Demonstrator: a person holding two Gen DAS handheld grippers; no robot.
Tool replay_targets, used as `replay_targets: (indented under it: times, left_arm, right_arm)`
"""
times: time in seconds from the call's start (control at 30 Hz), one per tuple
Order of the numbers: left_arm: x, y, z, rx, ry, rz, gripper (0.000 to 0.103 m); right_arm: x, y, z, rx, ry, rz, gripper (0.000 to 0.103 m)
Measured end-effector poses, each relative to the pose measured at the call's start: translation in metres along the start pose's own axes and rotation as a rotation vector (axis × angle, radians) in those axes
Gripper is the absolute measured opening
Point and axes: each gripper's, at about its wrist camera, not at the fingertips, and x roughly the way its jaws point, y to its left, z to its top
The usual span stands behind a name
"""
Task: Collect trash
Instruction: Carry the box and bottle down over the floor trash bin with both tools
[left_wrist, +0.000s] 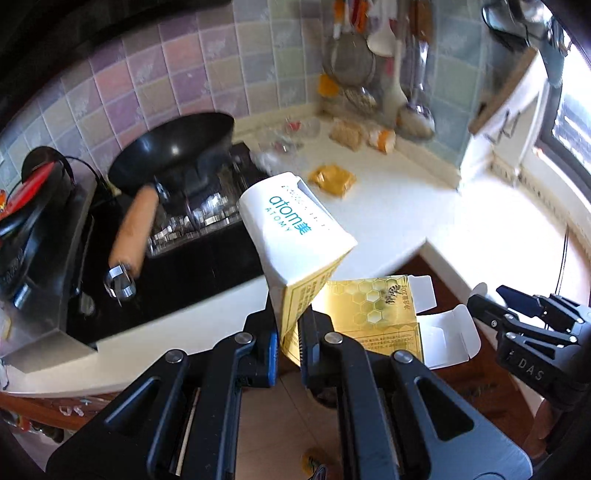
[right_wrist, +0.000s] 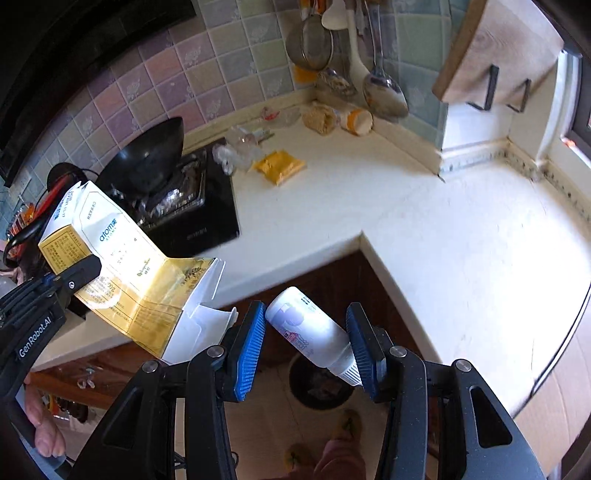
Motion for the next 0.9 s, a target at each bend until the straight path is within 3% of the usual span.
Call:
replay_targets:
  times: [0.3,0.6,0.9]
  left_arm:
    - [0.049,-0.016,-0.059,0.025,0.145,0.002,0.006]
    - [0.134,-0.041,-0.12,0.036,0.307,0.02,0.006]
    - [0.23,-0.065,-0.177,0.104,0.402,0.017,0.006]
  right_arm:
    - [0.039,-0.021,-0.047,0.003,0.099,-0.018,0.045]
    - [0.121,-0.045,-0.086,-0.009,0.205,-0.017,0.045]
    - [0.224,-0.073,-0.138,0.004,0.281,-0.008,0.045]
